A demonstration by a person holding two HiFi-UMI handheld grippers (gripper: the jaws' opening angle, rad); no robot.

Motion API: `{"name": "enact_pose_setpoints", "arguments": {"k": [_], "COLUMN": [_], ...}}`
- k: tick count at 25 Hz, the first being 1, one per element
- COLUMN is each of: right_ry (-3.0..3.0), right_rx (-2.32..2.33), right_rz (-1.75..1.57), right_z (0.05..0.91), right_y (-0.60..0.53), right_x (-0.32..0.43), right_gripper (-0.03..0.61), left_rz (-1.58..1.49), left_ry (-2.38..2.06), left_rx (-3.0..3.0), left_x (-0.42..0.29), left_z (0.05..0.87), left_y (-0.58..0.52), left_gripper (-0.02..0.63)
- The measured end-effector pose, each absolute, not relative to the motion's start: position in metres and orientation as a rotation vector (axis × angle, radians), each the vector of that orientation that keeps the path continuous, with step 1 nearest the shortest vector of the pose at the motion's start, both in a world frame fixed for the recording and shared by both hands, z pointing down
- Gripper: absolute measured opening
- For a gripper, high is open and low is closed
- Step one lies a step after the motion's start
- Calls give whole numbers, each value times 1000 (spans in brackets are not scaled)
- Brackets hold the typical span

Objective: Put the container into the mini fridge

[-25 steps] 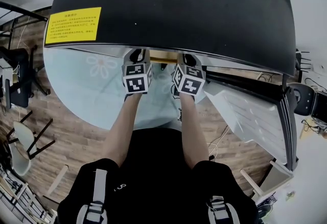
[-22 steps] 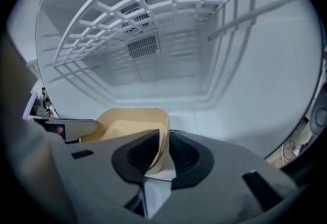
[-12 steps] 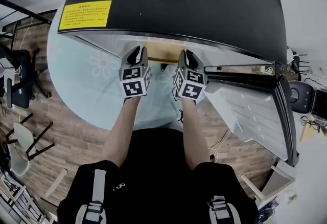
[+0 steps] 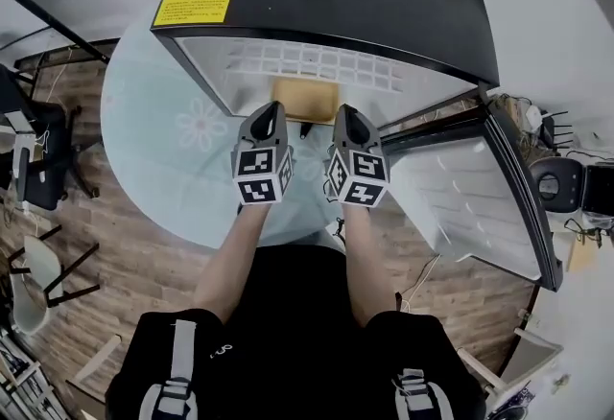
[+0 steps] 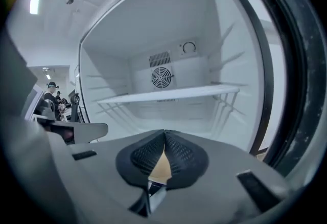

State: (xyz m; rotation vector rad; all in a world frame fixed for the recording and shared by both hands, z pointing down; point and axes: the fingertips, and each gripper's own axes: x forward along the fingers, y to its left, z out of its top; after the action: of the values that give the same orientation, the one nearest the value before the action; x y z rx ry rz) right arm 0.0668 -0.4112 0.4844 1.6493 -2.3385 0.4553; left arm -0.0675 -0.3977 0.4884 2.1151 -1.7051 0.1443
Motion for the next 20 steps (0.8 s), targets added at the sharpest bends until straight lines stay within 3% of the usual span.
{"name": "enact_pose_setpoints", "arguments": {"k": [20], "right_ry": [-2624], "right_rx": [1590], "right_rz": [276], "right_z": [392], "right_y": [-327], "right_x": [46], "right_gripper": [5], "left_rz": [-39], "left_ry": [-1736], "left_rx": [2311], "left_x": [-36], "left_z": [399], "left_y": [-322], "left_gripper": [0]}}
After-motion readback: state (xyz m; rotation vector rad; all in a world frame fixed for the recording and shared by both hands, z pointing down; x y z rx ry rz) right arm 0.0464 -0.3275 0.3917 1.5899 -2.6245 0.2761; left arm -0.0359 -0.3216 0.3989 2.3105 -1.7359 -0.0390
